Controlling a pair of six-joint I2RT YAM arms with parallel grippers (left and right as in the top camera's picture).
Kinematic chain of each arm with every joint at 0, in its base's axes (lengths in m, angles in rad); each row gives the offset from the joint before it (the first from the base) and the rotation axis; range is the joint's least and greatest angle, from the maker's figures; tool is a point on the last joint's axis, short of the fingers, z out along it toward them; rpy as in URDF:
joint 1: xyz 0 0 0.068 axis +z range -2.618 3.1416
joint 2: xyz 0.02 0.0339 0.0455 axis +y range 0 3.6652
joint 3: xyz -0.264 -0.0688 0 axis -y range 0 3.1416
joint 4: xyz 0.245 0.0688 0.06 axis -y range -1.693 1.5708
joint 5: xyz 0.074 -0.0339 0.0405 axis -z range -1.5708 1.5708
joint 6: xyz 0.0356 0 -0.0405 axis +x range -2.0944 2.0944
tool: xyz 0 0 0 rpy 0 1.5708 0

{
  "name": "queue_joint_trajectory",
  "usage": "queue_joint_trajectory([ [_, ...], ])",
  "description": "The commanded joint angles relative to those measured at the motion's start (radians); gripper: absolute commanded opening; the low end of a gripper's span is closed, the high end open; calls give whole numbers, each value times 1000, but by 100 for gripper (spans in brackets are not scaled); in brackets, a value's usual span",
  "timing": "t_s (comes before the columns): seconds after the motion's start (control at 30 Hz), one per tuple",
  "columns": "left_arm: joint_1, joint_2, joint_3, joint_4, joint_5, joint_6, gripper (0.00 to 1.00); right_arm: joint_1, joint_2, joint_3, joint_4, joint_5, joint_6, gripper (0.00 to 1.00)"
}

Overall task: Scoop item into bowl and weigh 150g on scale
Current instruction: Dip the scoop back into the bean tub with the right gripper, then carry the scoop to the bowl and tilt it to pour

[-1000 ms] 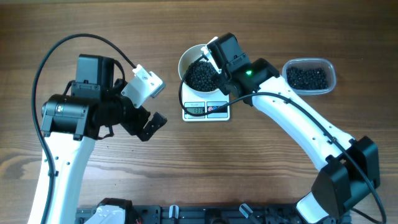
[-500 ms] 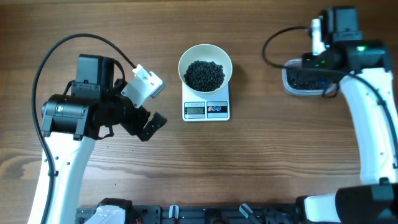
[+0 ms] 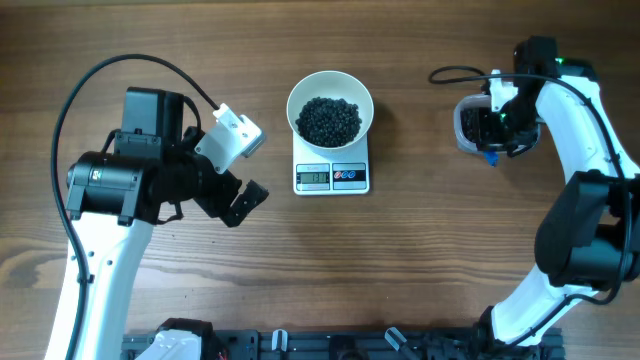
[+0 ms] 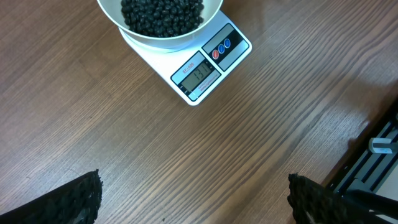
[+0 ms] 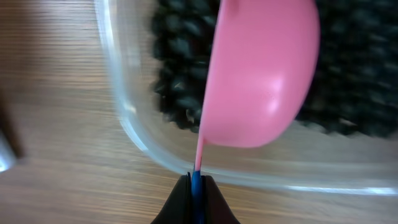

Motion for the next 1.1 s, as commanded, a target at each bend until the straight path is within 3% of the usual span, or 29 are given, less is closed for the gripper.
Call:
queue_joint_trajectory([
  [0.0,5,-8,-3,0,1,19,100,0,34,-4,-2,-170,-59,4],
  [0.13,5,-8,-3,0,1,18,100,-31,34,-4,-2,-185,-55,4],
  [0.57,5,-8,-3,0,1,18,100,-271,34,-4,-11,-530,-101,4],
  [0.83,5,-8,-3,0,1,19,100,-286,21,-4,-57,-670,-129,4],
  [1.07,5,-8,-3,0,1,19,100,-272,-154,-4,-56,-803,-74,4],
])
